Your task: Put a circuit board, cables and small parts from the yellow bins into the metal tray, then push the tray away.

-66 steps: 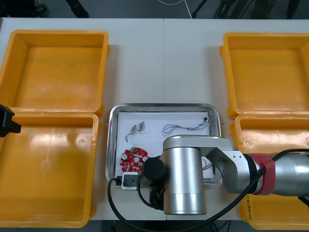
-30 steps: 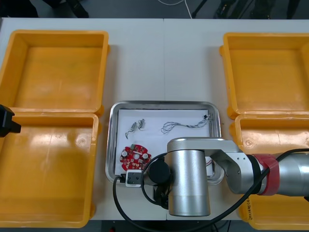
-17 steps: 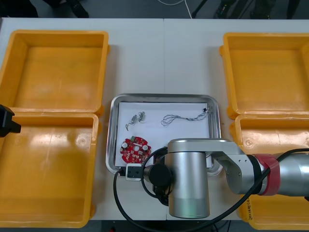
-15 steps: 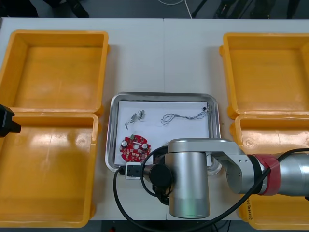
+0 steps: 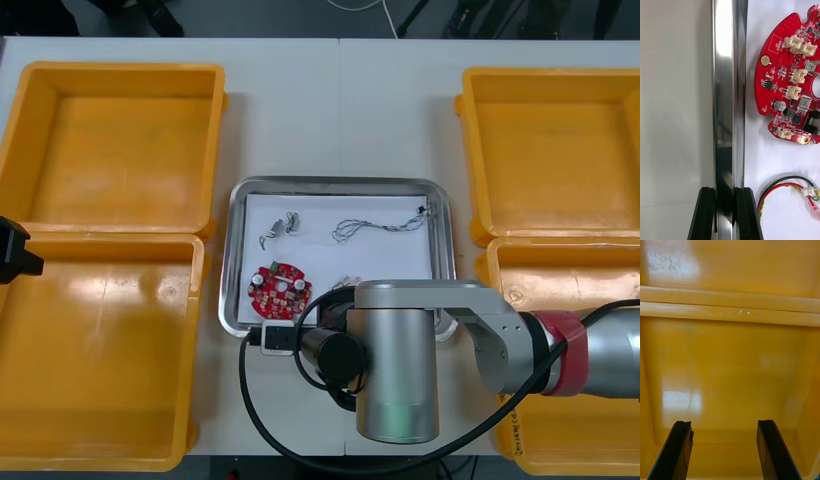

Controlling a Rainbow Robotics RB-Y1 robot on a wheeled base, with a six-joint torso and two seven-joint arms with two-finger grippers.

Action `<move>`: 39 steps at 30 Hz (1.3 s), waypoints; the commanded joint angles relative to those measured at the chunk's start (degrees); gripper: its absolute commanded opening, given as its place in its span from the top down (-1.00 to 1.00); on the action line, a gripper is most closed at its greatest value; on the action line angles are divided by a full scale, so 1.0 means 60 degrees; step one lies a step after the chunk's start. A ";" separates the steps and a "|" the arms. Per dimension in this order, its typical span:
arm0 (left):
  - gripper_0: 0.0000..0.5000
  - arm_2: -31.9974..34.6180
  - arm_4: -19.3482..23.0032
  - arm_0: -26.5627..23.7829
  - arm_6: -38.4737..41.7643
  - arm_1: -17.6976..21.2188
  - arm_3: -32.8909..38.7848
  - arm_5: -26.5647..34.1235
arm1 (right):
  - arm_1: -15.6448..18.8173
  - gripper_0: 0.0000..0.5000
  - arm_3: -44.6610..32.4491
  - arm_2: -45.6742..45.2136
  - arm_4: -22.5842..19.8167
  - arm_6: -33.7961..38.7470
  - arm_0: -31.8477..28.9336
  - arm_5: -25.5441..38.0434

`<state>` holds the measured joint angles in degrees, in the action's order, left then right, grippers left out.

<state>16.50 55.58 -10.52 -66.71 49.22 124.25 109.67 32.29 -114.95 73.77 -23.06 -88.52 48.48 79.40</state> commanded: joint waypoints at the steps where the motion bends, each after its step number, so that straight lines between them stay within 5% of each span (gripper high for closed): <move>1: -1.00 0.0312 -0.0094 0.0156 -0.0703 0.0440 0.0298 0.0055 | 0.0199 1.00 0.0027 -0.0239 0.0152 -0.0394 0.0475 -0.0372; 10: -1.00 0.0312 -0.0094 0.0156 -0.0703 0.0440 0.0298 0.0055 | 0.0199 1.00 0.0642 -0.0400 0.0797 -0.0481 0.0578 -0.1031; 39: -1.00 0.0312 -0.0094 0.0156 -0.0703 0.0440 0.0298 0.0055 | 0.0316 1.00 0.2532 -0.1265 0.0914 -0.1390 0.1325 -0.3302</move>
<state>16.50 55.58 -10.52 -66.71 49.22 124.26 109.67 32.66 -100.24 68.32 -18.71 -94.00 53.58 61.63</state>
